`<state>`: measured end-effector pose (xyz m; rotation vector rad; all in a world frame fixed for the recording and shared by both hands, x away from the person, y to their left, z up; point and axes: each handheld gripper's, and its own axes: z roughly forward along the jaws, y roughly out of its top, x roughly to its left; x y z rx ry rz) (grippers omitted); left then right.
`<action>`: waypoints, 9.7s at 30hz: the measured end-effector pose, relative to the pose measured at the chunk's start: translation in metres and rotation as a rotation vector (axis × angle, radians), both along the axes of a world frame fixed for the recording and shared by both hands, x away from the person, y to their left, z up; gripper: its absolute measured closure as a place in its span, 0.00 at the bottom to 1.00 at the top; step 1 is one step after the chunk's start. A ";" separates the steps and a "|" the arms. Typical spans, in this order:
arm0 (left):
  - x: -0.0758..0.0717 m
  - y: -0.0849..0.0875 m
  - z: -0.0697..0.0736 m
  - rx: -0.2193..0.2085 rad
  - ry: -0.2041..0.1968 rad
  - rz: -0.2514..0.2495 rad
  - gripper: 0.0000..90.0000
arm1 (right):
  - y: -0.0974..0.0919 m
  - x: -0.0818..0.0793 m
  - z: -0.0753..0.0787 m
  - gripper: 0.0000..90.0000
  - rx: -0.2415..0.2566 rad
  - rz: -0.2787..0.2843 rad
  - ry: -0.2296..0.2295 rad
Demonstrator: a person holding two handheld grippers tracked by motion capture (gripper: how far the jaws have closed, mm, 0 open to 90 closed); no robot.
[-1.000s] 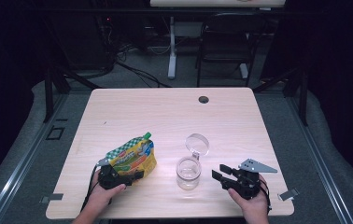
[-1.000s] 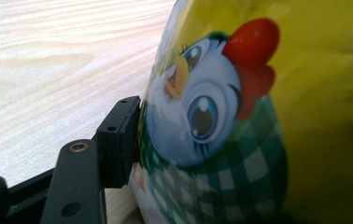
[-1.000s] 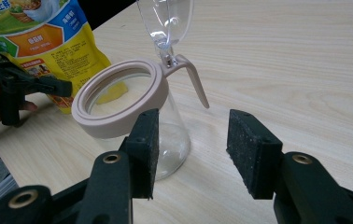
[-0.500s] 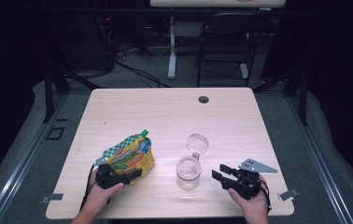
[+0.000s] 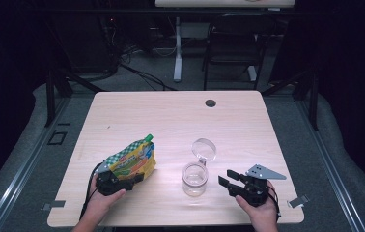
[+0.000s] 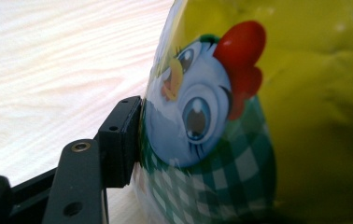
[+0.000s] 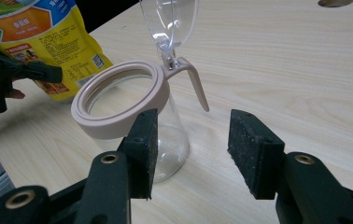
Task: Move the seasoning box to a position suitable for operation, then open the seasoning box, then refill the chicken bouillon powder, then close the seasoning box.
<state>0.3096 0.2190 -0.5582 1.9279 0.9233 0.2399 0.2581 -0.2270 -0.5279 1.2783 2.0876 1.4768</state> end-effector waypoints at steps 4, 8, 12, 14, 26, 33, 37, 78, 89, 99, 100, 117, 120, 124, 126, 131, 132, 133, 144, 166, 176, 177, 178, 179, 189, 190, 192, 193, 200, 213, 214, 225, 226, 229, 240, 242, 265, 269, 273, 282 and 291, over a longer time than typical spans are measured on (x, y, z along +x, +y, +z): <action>-0.002 0.000 0.003 0.025 -0.029 0.012 0.46 | 0.001 -0.001 0.002 0.60 -0.025 0.005 -0.016; -0.005 -0.002 0.009 0.079 -0.061 0.021 0.46 | 0.004 -0.003 0.004 0.60 -0.045 0.016 -0.054; -0.008 -0.005 0.013 0.127 -0.098 0.026 0.46 | 0.006 -0.003 0.004 0.60 -0.071 0.033 -0.059; -0.010 -0.007 0.015 0.152 -0.118 0.027 0.46 | 0.007 -0.003 0.003 0.60 -0.065 0.041 -0.048; -0.018 -0.020 0.021 0.299 -0.219 0.044 0.46 | 0.008 -0.004 0.003 0.61 -0.061 0.043 -0.065; -0.022 -0.023 0.024 0.364 -0.266 0.052 0.46 | 0.008 -0.004 0.004 0.61 -0.067 0.044 -0.067; -0.022 -0.024 0.025 0.382 -0.274 0.055 0.46 | 0.009 -0.004 0.003 0.61 -0.065 0.046 -0.069; -0.028 -0.055 0.031 0.648 -0.458 0.030 0.47 | 0.008 -0.002 0.005 0.60 -0.024 0.031 -0.067; -0.029 -0.063 0.032 0.730 -0.524 0.026 0.47 | 0.008 -0.002 0.006 0.60 -0.025 0.030 -0.079; -0.028 -0.068 0.033 0.771 -0.572 0.021 0.47 | 0.012 -0.006 0.009 0.61 -0.054 0.038 -0.124; -0.028 -0.068 0.033 0.771 -0.572 0.021 0.47 | 0.012 -0.006 0.009 0.61 -0.054 0.038 -0.124; -0.030 -0.078 0.040 0.867 -0.641 -0.001 0.47 | 0.032 -0.016 0.018 0.69 -0.172 0.077 -0.192; -0.030 -0.079 0.037 0.857 -0.638 0.008 0.47 | 0.039 -0.018 0.019 0.72 -0.201 0.090 -0.205; -0.032 -0.080 0.035 0.875 -0.635 0.009 0.47 | 0.050 -0.022 0.020 0.75 -0.255 0.102 -0.235; -0.032 -0.081 0.033 0.863 -0.635 0.013 0.47 | 0.055 -0.024 0.021 0.77 -0.278 0.107 -0.245; -0.032 -0.082 0.033 0.893 -0.631 0.004 0.47 | 0.066 -0.028 0.022 0.81 -0.339 0.120 -0.281; -0.032 -0.083 0.032 0.911 -0.640 0.003 0.47 | 0.068 -0.029 0.022 0.81 -0.363 0.122 -0.291; -0.032 -0.084 0.032 0.915 -0.641 -0.002 0.47 | 0.073 -0.030 0.022 0.83 -0.399 0.125 -0.314; -0.032 -0.092 0.030 0.948 -0.645 -0.031 0.47 | 0.090 -0.032 0.022 0.89 -0.563 0.144 -0.422; -0.033 -0.094 0.029 0.961 -0.653 -0.054 0.47 | 0.122 -0.033 0.016 0.82 -0.938 0.176 -0.725; -0.033 -0.093 0.029 0.957 -0.646 -0.057 0.47 | 0.128 -0.026 0.008 0.75 -1.039 0.188 -0.780; -0.034 -0.093 0.029 0.957 -0.645 -0.061 0.47 | 0.129 -0.026 0.008 0.74 -1.053 0.191 -0.789; -0.034 -0.093 0.029 0.960 -0.648 -0.065 0.47 | 0.129 -0.025 0.009 0.74 -1.059 0.194 -0.790; -0.034 -0.093 0.029 0.959 -0.649 -0.064 0.47 | 0.130 -0.025 0.009 0.74 -1.065 0.201 -0.790; -0.034 -0.096 0.032 0.970 -0.657 -0.076 0.47 | 0.133 -0.021 0.008 0.77 -1.119 0.238 -0.836; -0.033 -0.095 0.032 0.971 -0.655 -0.077 0.47 | 0.134 -0.021 0.008 0.78 -1.126 0.244 -0.830; -0.033 -0.095 0.032 0.985 -0.655 -0.082 0.47 | 0.134 -0.021 0.007 0.79 -1.129 0.252 -0.830; -0.033 -0.095 0.032 0.986 -0.655 -0.084 0.47 | 0.135 -0.021 0.006 0.79 -1.133 0.253 -0.830; -0.033 -0.096 0.033 1.029 -0.667 -0.101 0.47 | 0.136 -0.021 0.001 0.79 -1.122 0.235 -0.830; -0.032 -0.098 0.041 1.103 -0.724 -0.109 0.48 | 0.137 -0.025 -0.006 0.79 -1.090 0.174 -0.832; -0.032 -0.098 0.042 1.108 -0.733 -0.110 0.48 | 0.137 -0.025 -0.006 0.79 -1.089 0.169 -0.828; -0.032 -0.100 0.046 1.158 -0.799 -0.113 0.48 | 0.139 -0.027 -0.010 0.79 -1.080 0.129 -0.834; -0.032 -0.100 0.046 1.167 -0.803 -0.115 0.48 | 0.139 -0.027 -0.010 0.79 -1.079 0.129 -0.833; -0.032 -0.100 0.047 1.173 -0.807 -0.115 0.48 | 0.139 -0.027 -0.011 0.79 -1.075 0.122 -0.840; -0.034 -0.101 0.051 1.216 -0.849 -0.118 0.48 | 0.141 -0.027 -0.013 0.79 -1.048 0.110 -0.844; -0.034 -0.102 0.052 1.230 -0.855 -0.120 0.48 | 0.141 -0.027 -0.013 0.79 -1.047 0.112 -0.842; -0.036 -0.106 0.063 1.299 -0.913 -0.138 0.48 | 0.139 -0.028 -0.011 0.79 -1.011 0.098 -0.834; -0.036 -0.107 0.063 1.302 -0.931 -0.135 0.48 | 0.139 -0.029 -0.011 0.79 -1.011 0.095 -0.832; -0.038 -0.107 0.064 1.317 -0.950 -0.131 0.48 | 0.139 -0.029 -0.011 0.79 -1.006 0.092 -0.834; -0.039 -0.108 0.066 1.335 -0.957 -0.132 0.48 | 0.139 -0.030 -0.010 0.79 -0.998 0.092 -0.840; -0.039 -0.109 0.067 1.349 -1.006 -0.134 0.50 | 0.139 -0.030 -0.012 0.79 -0.984 0.091 -0.825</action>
